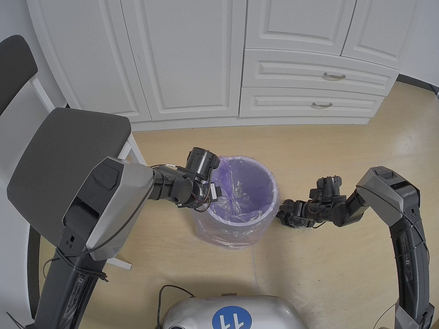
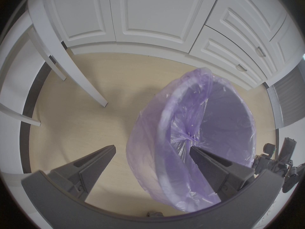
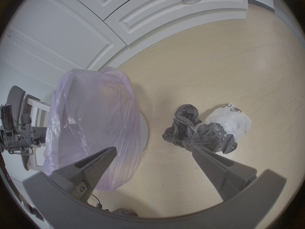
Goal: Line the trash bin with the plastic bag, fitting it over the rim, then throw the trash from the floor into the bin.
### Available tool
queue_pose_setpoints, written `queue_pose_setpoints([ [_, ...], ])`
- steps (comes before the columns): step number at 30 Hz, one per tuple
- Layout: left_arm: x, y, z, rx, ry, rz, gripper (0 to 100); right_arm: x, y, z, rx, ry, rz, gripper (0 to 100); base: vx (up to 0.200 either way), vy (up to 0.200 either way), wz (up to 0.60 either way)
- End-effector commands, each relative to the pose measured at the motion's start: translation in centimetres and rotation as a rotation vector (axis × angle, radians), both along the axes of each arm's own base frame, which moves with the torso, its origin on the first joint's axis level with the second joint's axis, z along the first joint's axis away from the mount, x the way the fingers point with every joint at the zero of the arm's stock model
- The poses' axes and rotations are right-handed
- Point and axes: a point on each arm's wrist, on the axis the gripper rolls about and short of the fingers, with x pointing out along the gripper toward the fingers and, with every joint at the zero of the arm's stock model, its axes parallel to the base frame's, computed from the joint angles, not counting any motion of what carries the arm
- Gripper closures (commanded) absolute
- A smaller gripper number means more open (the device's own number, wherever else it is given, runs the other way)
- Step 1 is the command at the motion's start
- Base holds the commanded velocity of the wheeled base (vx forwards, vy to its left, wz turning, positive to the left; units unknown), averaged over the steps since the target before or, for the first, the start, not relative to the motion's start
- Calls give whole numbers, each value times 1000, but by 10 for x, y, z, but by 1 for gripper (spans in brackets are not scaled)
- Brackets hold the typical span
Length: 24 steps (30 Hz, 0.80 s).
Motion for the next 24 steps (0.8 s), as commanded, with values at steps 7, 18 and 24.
queue_pose_setpoints([
  [7, -11, 9, -2, 18, 47, 11, 0, 2, -7, 8, 11, -15, -14, 0, 0, 0, 0],
  [18, -33, 19, 0, 13, 89, 22, 0, 3, -7, 4, 3, -14, -14, 0, 0, 0, 0],
  [24, -34, 17, -4, -15, 37, 16, 0, 2, -6, 2, -3, -13, -11, 0, 0, 0, 0],
])
